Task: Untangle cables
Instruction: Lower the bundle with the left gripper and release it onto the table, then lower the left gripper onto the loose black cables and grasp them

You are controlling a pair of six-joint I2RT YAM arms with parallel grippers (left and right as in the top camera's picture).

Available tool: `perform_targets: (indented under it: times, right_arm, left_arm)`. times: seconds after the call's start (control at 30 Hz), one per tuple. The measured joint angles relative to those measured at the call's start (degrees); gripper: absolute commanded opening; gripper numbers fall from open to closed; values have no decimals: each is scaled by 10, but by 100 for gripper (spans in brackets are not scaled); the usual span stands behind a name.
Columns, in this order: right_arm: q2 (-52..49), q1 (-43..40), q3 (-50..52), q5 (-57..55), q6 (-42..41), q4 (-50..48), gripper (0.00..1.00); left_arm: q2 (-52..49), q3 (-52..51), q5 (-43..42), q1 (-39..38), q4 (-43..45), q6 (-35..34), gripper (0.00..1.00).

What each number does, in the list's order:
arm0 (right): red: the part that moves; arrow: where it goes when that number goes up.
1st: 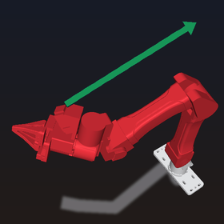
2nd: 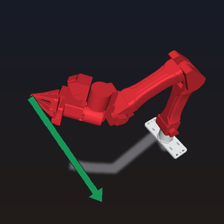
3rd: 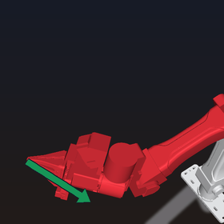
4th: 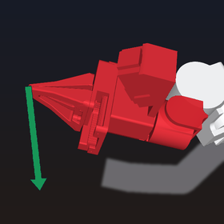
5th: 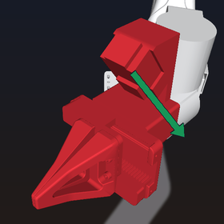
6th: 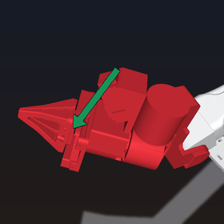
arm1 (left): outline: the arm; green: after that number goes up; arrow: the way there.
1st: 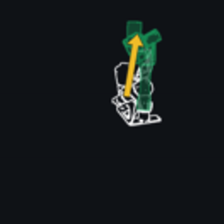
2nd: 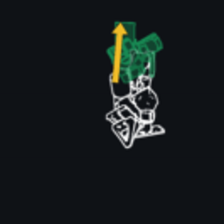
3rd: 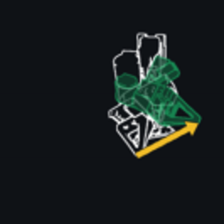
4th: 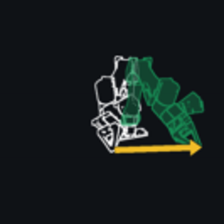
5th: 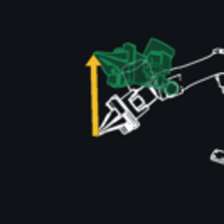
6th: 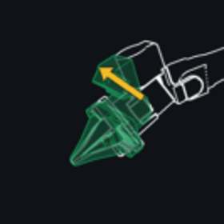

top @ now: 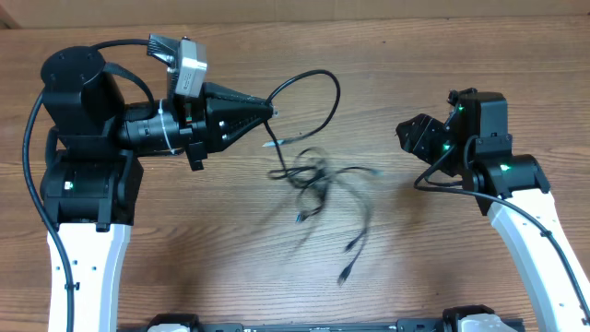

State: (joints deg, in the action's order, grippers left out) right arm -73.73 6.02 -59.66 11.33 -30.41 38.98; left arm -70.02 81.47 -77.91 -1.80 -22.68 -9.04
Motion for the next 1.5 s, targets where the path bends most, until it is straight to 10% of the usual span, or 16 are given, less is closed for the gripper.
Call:
perform_targets:
  times: [0.47,0.7,0.77,0.8,0.9,1.5]
  right_arm:
    - [0,0,0,158,81,-23,72]
    - [0,0,0,199,106,-21,72]
    - [0,0,0,202,109,-21,73]
    - [0,0,0,203,110,-21,75]
    - [0,0,0,204,110,-20,75]
    - [0,0,0,204,110,-21,76]
  left_arm:
    - [0,0,31,0,2,-18,4]
    - [2,6,215,0,-111,-30,5]
    - [2,7,299,0,-164,-31,29]
    - [2,7,351,0,-199,-31,70]
    - [-5,8,465,0,-275,-35,100]
    - [-88,8,480,-18,-433,73,100]
